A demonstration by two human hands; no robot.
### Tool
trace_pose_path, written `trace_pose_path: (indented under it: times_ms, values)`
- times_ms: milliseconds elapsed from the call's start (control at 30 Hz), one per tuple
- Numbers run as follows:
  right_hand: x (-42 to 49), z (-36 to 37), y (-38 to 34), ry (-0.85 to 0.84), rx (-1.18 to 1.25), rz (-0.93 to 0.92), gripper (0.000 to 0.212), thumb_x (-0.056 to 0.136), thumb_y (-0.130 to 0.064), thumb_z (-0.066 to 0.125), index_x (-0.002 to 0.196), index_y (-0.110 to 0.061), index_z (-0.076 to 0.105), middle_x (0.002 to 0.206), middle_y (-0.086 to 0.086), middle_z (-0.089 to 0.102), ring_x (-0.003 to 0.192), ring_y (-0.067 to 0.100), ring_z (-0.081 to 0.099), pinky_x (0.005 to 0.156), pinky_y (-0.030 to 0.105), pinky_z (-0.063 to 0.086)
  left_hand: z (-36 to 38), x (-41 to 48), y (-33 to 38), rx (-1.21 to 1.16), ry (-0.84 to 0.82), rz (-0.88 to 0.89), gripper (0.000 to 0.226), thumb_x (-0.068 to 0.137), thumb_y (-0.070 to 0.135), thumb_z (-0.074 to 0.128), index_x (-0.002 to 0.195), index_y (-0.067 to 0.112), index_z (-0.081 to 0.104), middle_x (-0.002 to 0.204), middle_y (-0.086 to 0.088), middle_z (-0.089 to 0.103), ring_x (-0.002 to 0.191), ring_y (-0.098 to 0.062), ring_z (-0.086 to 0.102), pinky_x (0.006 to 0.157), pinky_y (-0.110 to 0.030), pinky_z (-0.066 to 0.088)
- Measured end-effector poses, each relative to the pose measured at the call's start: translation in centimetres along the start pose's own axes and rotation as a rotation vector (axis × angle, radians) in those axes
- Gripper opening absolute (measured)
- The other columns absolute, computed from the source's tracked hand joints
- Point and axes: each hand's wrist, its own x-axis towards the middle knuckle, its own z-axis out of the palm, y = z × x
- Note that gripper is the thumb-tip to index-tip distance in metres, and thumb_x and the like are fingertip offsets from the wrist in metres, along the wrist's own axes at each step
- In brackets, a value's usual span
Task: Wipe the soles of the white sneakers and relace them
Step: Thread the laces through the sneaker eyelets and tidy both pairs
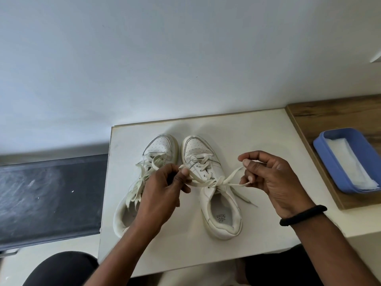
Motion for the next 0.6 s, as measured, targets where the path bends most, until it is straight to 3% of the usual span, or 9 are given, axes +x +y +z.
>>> trace_pose_path:
  times_ms: [133,200,300,367,500,600]
  values:
    - [-0.1,-0.3,-0.2,-0.043,-0.021,-0.001,0.013,0.095,-0.008,0.062,0.102,-0.009,0.073,0.050,0.003,0.033,0.045,0.019,0.039,0.054,0.029,0.043,0.4,-0.1,0.0,-0.138,0.027,-0.018,0.034,0.104,0.038,0.056,0.091,0.009,0.066,0.076,-0.010,0.076,0.058,-0.022,0.059,0.053,-0.032,0.044]
    - [-0.2,-0.7,-0.4,-0.072,-0.117,-0.005,0.012,0.096,-0.010,0.063,0.102,-0.014,0.073,0.049,0.001,0.031,0.044,0.016,0.030,0.050,0.029,0.034,0.1,0.1,0.0,-0.257,0.071,-0.032,0.033,0.107,0.028,0.054,0.094,0.000,0.066,0.074,-0.009,0.073,0.060,-0.017,0.060,0.047,-0.026,0.042]
    - [-0.7,-0.7,-0.5,-0.176,-0.614,-0.087,0.006,0.091,-0.029,0.071,0.086,-0.025,0.071,0.048,0.002,0.046,0.046,0.013,0.037,0.049,0.029,0.033,-0.1,0.3,0.1,-0.319,0.116,-0.042,0.033,0.109,0.025,0.051,0.093,-0.002,0.062,0.065,-0.001,0.065,0.055,-0.012,0.055,0.044,-0.022,0.040]
    - [-1.0,-0.3,-0.2,-0.271,-0.824,-0.133,0.024,0.085,-0.042,0.075,0.073,-0.023,0.068,0.050,-0.001,0.052,0.048,0.008,0.041,0.050,0.025,0.034,0.0,0.3,0.1,-0.327,0.105,-0.037,0.033,0.109,0.029,0.050,0.088,0.006,0.060,0.066,-0.003,0.062,0.057,-0.013,0.054,0.048,-0.025,0.041]
    - [-1.2,-0.5,-0.4,-0.380,-0.711,-0.129,0.040,0.082,-0.045,0.077,0.062,-0.014,0.062,0.052,-0.004,0.053,0.053,0.013,0.049,0.059,0.033,0.041,-0.3,0.4,0.2,-0.305,0.065,-0.032,0.036,0.107,0.035,0.052,0.083,0.008,0.057,0.065,0.001,0.059,0.062,-0.014,0.058,0.054,-0.028,0.044]
    - [-1.2,-1.2,-1.2,-0.409,-0.361,-0.105,0.041,0.081,-0.041,0.070,0.061,-0.006,0.060,0.053,0.008,0.057,0.063,0.029,0.066,0.076,0.037,0.051,-0.7,0.5,0.3,-0.280,0.033,-0.030,0.042,0.105,0.041,0.053,0.082,0.006,0.056,0.068,-0.004,0.058,0.064,-0.016,0.058,0.054,-0.027,0.043]
